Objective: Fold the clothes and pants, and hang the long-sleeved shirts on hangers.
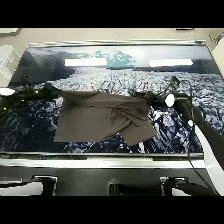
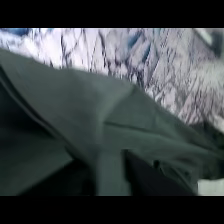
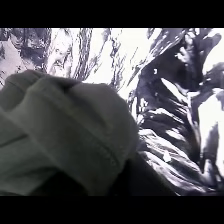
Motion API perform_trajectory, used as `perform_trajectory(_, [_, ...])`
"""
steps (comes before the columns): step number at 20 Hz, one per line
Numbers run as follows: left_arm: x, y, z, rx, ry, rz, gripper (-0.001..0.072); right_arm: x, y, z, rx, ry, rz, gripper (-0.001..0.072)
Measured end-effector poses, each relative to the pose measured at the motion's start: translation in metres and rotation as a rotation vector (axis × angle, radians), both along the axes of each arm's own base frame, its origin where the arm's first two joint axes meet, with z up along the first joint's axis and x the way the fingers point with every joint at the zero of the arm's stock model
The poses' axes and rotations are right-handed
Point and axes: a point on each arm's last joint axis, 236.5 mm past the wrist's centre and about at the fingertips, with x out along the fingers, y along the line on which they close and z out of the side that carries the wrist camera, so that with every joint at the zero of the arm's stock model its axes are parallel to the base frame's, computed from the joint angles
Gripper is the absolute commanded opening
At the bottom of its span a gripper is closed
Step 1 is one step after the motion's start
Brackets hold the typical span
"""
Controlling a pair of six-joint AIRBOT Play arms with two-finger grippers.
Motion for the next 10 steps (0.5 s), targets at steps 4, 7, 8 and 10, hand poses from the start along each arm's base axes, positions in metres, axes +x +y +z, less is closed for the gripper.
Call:
perform_trajectory(4, [-0.018, 0.012, -0.003, -0.045, 0.087, -0.05, 0.0656, -0.002, -0.045, 0.01, -0.013, 0.061, -0.01, 0.0646])
perform_trajectory(7, [-0.061, 0.051, -0.018, -0.006, 0.259, -0.084, 0.0649, -0.038, -0.104, 0.012, -0.012, 0.211, 0.029, 0.0646])
perform_trajectory(8, [-0.08, 0.064, -0.026, 0.016, 0.327, -0.095, 0.0647, -0.058, -0.117, 0.009, 0.01, 0.274, 0.05, 0.0646])
perform_trajectory(10, [-0.119, 0.083, -0.046, 0.049, 0.459, -0.108, 0.0647, -0.094, -0.129, 0.0, 0.071, 0.385, 0.096, 0.0645])
